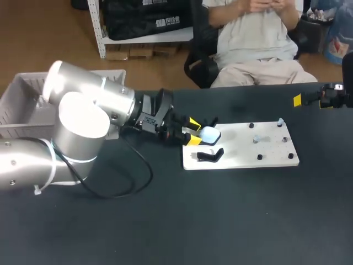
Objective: Pick up each earbud case from the left stands, insert the matching earbuds, close the lid, and place the case in the box.
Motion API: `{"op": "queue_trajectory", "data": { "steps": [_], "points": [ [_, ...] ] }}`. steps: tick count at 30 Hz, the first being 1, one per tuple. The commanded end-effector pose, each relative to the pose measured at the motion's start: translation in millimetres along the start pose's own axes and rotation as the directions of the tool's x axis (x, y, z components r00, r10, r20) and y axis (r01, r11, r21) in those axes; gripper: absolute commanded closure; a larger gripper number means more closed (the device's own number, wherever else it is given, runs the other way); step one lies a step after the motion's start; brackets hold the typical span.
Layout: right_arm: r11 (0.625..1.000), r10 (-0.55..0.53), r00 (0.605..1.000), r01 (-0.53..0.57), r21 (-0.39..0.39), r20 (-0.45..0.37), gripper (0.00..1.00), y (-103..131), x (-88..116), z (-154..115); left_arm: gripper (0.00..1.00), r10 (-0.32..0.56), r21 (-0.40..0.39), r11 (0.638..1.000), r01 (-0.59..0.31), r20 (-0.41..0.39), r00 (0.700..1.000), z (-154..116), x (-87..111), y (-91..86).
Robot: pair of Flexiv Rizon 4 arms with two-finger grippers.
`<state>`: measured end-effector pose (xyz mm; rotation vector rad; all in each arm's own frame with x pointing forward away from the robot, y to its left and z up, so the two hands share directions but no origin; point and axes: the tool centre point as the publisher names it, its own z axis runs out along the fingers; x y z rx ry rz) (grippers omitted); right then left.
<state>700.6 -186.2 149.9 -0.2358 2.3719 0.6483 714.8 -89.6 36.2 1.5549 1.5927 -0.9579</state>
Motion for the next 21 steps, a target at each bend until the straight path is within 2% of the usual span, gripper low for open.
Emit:
{"op": "queue_trajectory", "data": {
  "steps": [1, 21],
  "points": [
    [1.0, -0.001, 1.0, 0.001, 0.001, 0.0, 0.0, 0.0, 0.0, 0.5, 0.48, 0.011, -0.003, 1.0, -0.011, -0.004, 1.0, 8.7, 4.9, 4.5],
    [1.0, -0.001, 1.0, 0.001, 0.001, 0.0, 0.0, 0.0, 0.0, 0.5, 0.56, 0.014, -0.016, 1.0, -0.014, -0.003, 1.0, 25.9, 5.7, 10.2]
  ]
}}
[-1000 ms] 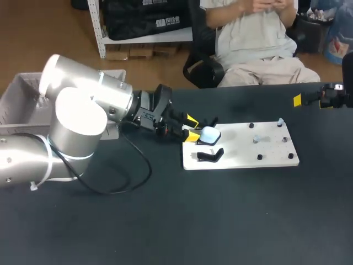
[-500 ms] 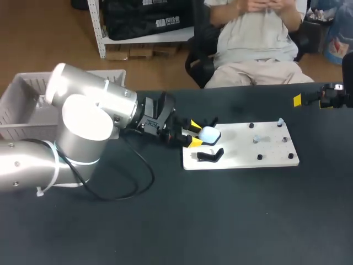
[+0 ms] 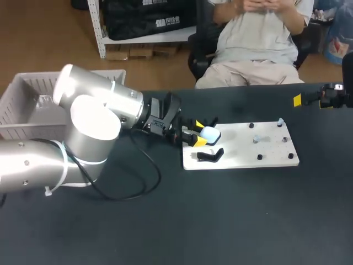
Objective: Pick up each earbud case from the left stands, insert the matching earbuds, close the lid, and place the case in the box.
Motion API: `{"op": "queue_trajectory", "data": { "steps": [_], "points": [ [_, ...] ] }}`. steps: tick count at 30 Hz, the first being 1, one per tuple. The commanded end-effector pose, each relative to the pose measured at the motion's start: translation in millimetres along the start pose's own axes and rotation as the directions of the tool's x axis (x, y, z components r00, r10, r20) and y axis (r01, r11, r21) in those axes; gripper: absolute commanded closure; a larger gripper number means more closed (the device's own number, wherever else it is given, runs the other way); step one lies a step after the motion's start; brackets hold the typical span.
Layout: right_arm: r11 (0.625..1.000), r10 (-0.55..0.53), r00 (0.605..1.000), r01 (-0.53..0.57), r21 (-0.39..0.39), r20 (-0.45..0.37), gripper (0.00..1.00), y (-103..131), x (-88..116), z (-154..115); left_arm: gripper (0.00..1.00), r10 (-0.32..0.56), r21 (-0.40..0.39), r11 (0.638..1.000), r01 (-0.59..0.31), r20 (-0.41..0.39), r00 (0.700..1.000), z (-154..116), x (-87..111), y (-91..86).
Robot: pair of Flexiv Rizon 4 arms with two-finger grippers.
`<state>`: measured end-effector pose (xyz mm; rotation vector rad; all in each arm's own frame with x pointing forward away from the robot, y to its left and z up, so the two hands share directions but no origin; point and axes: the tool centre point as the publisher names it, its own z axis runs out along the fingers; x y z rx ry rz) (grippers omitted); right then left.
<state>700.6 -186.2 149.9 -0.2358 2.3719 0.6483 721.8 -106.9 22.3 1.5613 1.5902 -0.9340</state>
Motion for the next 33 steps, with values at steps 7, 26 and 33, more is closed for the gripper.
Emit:
{"op": "queue_trajectory", "data": {
  "steps": [7, 26, 33],
  "points": [
    [1.0, -0.001, 1.0, 0.001, 0.001, 0.0, 0.0, 0.0, 0.0, 0.5, 0.58, 0.002, -0.017, 1.0, -0.002, 0.012, 1.0, 5.6, 1.0, 6.8],
    [1.0, -0.001, 1.0, 0.001, 0.001, 0.0, 0.0, 0.0, 0.0, 0.5, 0.64, 0.032, -0.025, 0.999, -0.031, 0.017, 0.999, 10.4, 1.1, 5.0],
    [1.0, -0.001, 1.0, 0.001, 0.001, 0.0, 0.0, 0.0, 0.0, 0.5, 0.65, 0.038, -0.029, 0.999, -0.037, 0.014, 0.999, 12.5, 1.9, 6.3]
  ]
}}
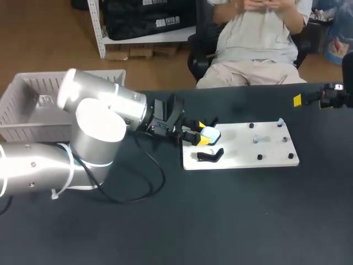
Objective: Pick up each earbud case from the left stands, insert the matching earbuds, close the lid, and place the case in the box.
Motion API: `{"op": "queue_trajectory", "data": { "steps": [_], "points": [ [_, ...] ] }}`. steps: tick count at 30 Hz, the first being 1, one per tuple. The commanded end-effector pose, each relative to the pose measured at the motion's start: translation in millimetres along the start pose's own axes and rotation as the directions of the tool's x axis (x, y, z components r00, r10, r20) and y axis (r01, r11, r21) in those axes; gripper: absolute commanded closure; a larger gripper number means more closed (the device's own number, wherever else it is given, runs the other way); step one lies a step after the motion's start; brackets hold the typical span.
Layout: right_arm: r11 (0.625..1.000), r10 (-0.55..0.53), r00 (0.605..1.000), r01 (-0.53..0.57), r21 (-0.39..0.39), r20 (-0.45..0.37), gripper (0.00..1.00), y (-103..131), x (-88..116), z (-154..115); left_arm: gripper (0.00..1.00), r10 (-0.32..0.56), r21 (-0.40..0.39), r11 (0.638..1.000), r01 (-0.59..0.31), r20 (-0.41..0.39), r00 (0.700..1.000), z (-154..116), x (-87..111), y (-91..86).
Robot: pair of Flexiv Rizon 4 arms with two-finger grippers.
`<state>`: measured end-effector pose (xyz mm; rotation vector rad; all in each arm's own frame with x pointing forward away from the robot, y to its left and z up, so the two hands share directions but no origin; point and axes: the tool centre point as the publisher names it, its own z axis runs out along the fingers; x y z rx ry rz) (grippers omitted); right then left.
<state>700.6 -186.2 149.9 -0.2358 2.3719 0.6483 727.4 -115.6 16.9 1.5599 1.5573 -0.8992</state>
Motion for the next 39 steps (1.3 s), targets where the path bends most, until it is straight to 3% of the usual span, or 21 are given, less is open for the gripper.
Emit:
{"op": "queue_trajectory", "data": {
  "steps": [1, 4, 5, 7, 13, 23, 32, 39],
  "points": [
    [1.0, -0.001, 1.0, 0.001, 0.001, 0.0, 0.0, 0.0, 0.0, 0.5, 0.66, 0.004, -0.004, 1.0, -0.004, 0.003, 1.0, 2.5, 1.7, 0.8],
    [1.0, -0.001, 1.0, 0.001, 0.001, 0.0, 0.0, 0.0, 0.0, 0.5, 0.71, 0.007, -0.005, 1.0, -0.007, 0.002, 1.0, 2.7, 1.8, 0.9],
    [1.0, -0.001, 1.0, 0.001, 0.001, 0.0, 0.0, 0.0, 0.0, 0.5, 0.77, 0.008, -0.006, 1.0, -0.008, 0.003, 1.0, 2.7, 1.7, 0.9],
    [1.0, -0.001, 1.0, 0.001, 0.001, 0.0, 0.0, 0.0, 0.0, 0.5, 1.0, 0.01, -0.008, 1.0, -0.01, 0.006, 1.0, 2.4, 0.7, 1.1],
    [1.0, -0.001, 1.0, 0.001, 0.001, 0.0, 0.0, 0.0, 0.0, 0.5, 1.0, 0.044, -0.01, 0.999, -0.044, 0.035, 0.998, -10.7, -7.8, -4.4],
    [1.0, -0.001, 1.0, 0.001, 0.001, 0.0, 0.0, 0.0, 0.0, 0.5, 1.0, 0.068, -0.006, 0.998, -0.068, 0.174, 0.982, -51.6, -46.6, -27.7],
    [1.0, -0.001, 1.0, 0.001, 0.001, 0.0, 0.0, 0.0, 0.0, 0.5, 1.0, 0.048, -0.072, 0.997, -0.027, 0.318, 0.947, -62.9, -65.3, -47.5],
    [1.0, -0.001, 1.0, 0.001, 0.001, 0.0, 0.0, 0.0, 0.0, 0.5, 1.0, 0.063, -0.075, 0.997, -0.036, 0.391, 0.918, -75.6, -75.6, -59.4]
  ]
}}
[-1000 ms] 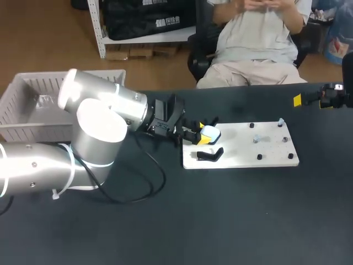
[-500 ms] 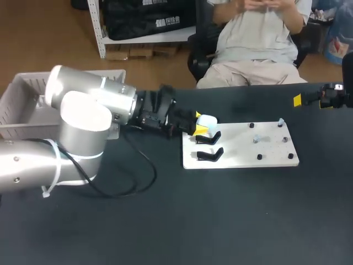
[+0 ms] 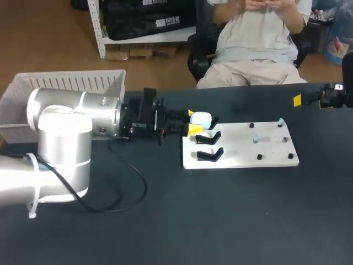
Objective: Pick up each earbud case from the left stands, insert the matching earbuds, close the lid, and place the case in the box.
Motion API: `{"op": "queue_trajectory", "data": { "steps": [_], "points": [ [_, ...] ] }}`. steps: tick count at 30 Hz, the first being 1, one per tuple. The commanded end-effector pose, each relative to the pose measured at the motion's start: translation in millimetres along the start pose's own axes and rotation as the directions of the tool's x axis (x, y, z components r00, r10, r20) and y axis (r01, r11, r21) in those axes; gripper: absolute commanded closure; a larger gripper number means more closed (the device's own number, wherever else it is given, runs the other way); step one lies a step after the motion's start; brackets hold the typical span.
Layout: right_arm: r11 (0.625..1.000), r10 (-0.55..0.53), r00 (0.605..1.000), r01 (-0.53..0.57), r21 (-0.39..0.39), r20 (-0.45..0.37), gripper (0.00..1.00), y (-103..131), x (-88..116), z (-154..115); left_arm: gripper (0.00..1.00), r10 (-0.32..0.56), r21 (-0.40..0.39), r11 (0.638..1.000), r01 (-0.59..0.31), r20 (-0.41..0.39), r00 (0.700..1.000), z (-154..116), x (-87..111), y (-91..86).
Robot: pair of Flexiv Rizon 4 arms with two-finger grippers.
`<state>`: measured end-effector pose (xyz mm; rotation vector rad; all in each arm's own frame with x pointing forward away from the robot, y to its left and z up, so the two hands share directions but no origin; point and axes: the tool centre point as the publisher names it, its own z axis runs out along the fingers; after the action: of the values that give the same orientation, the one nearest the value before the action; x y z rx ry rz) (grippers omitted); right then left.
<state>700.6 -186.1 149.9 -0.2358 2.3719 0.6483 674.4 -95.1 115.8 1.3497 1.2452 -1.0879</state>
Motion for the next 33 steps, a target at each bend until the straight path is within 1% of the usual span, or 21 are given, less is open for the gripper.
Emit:
{"op": "queue_trajectory", "data": {
  "steps": [1, 23, 24, 25, 27, 31, 33],
  "points": [
    [1.0, -0.001, 1.0, 0.001, 0.001, 0.0, 0.0, 0.0, 0.0, 0.5, 1.0, 0.008, -0.076, 0.997, -0.005, 0.038, 0.999, -9.0, -1.6, -9.3],
    [1.0, -0.001, 1.0, 0.001, 0.001, 0.0, 0.0, 0.0, 0.0, 0.5, 1.0, 0.008, -0.076, 0.997, -0.005, 0.038, 0.999, -9.0, -1.6, -9.3],
    [1.0, 0.008, 1.0, -0.007, -0.014, 0.005, 0.0, -0.2, -1.1, -0.9, 1.0, 0.002, -0.068, 0.998, 0.001, 0.052, 0.999, -5.9, -1.3, -13.0],
    [0.999, 0.013, 1.0, -0.012, -0.033, 0.004, 0.0, 2.2, -0.9, -1.9, 1.0, 0.007, -0.068, 0.998, -0.003, 0.051, 0.999, -3.2, -1.4, -15.6],
    [1.0, -0.009, 1.0, 0.009, -0.022, 0.004, 0.0, 7.2, 3.3, -5.4, 1.0, 0.002, -0.069, 0.998, 0.003, 0.068, 0.998, 2.7, -2.1, -18.6],
    [0.999, -0.042, 0.999, 0.042, -0.004, 0.004, 0.0, 22.0, 13.3, -16.3, 1.0, -0.003, -0.059, 0.998, 0.007, 0.076, 0.997, 10.7, -0.4, -22.9],
    [0.999, -0.042, 0.999, 0.042, -0.018, 0.001, 0.0, 33.5, 21.8, -22.0, 1.0, -0.009, -0.043, 0.999, 0.013, 0.079, 0.997, 14.3, 0.9, -24.7]
  ]
}}
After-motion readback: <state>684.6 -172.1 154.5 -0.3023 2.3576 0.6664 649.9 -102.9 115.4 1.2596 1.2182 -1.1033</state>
